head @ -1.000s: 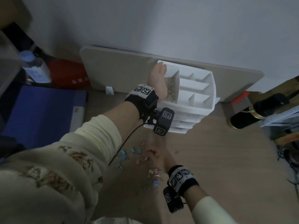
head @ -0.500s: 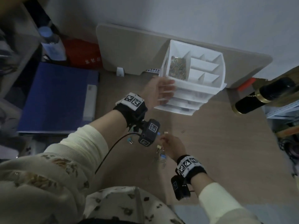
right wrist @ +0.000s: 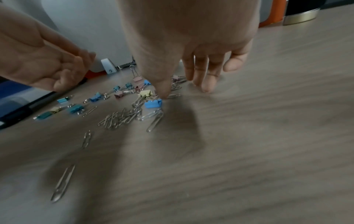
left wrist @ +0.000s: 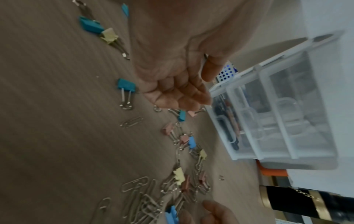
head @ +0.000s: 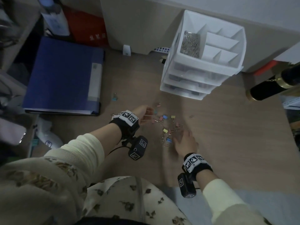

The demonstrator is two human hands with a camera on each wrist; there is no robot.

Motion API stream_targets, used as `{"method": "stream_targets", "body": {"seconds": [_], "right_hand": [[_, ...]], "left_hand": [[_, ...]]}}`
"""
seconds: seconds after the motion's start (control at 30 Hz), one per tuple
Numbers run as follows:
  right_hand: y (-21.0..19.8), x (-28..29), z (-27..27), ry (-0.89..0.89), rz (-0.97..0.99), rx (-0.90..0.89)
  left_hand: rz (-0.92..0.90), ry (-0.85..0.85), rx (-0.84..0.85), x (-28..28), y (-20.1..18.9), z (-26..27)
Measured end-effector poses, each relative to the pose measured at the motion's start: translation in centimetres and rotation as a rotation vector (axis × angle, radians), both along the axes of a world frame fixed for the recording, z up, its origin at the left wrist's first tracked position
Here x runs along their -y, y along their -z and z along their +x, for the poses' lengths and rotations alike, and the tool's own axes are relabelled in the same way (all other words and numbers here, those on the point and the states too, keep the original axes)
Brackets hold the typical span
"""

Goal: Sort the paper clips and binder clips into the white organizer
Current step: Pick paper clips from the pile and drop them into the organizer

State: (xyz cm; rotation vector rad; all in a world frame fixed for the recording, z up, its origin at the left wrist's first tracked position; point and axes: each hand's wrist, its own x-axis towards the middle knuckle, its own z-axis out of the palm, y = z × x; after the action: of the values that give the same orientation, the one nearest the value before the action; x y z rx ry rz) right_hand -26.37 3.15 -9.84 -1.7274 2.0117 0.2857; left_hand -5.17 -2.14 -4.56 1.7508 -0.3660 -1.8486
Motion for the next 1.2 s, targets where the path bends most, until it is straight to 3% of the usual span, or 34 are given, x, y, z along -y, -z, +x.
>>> {"method": "stream_targets", "body": {"seconds": [0.57, 0.93, 1.07, 1.2], "right_hand": [[1.7, 0.4, 0.9, -0.15, -0.137, 0.069], [2.0, 1.0, 0.4, -0.355, -0.153, -0.027], [1.1, 1.7, 1.0, -0.286, -0.238, 0.115], [-0.5, 2.3, 2.4, -0.207, -0.286, 0.469]], "left_hand": [[0.068, -0.092, 0.032, -2.4, 4.0, 0.8], [0.072, -0.073, 0.06, -2.2, 4.0, 0.2], [0.059, -0.071, 0.047, -1.8, 3.7, 0.0], [0.016, -0.061, -0.033, -1.6, 3.2, -0.8]]}}
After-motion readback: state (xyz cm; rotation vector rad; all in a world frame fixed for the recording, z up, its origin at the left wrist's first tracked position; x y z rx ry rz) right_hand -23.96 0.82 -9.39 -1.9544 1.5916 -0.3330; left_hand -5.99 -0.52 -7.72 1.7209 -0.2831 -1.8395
